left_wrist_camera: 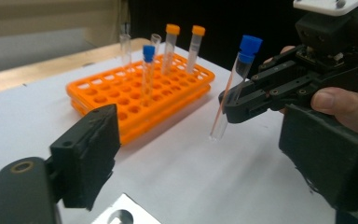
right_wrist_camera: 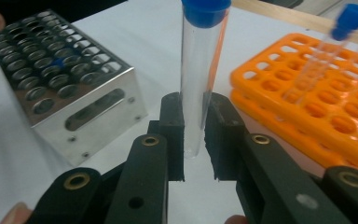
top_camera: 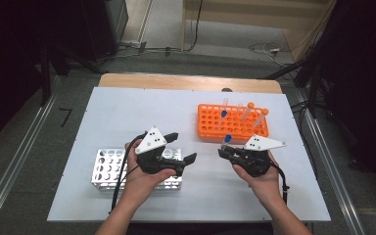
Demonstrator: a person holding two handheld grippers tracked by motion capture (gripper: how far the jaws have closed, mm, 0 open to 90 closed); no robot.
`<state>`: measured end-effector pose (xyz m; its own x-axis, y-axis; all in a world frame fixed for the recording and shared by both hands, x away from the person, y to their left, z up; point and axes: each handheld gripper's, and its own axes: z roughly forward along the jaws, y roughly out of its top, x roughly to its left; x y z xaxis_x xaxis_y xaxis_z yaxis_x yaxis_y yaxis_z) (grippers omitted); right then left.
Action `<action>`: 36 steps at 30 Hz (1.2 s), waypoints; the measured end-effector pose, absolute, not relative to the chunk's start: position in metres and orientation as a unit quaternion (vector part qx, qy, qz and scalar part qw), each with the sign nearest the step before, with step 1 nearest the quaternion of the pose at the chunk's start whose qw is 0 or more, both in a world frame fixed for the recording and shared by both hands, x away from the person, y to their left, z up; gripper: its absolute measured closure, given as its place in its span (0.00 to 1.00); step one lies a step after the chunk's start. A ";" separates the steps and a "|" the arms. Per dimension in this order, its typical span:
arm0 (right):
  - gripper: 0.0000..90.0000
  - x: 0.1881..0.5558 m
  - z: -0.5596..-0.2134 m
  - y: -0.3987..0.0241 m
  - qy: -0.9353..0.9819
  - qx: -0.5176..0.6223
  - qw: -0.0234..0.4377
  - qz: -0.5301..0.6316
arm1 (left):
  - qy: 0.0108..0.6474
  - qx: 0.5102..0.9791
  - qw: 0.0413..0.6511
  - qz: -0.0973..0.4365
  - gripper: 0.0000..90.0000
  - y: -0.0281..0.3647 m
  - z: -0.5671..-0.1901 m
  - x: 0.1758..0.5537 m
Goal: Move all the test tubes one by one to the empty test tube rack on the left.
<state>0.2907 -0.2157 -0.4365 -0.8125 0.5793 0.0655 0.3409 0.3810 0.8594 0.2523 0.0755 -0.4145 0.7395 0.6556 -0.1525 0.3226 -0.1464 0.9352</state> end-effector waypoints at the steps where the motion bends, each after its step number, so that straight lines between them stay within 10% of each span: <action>1: 0.84 0.289 -0.437 -0.213 0.825 0.275 0.123 0.478 | 0.329 0.747 0.560 0.144 0.19 0.073 -0.415 0.253; 36: 0.84 0.270 -0.444 -0.180 0.863 0.215 0.115 0.442 | 0.264 0.803 0.521 0.118 0.84 0.028 -0.415 0.265</action>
<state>0.2696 -0.1803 -0.4445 -0.8807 0.4736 -0.0085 0.2702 0.5170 0.8123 0.2647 0.0275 -0.4150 0.8330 0.5466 -0.0856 0.3007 -0.3174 0.8993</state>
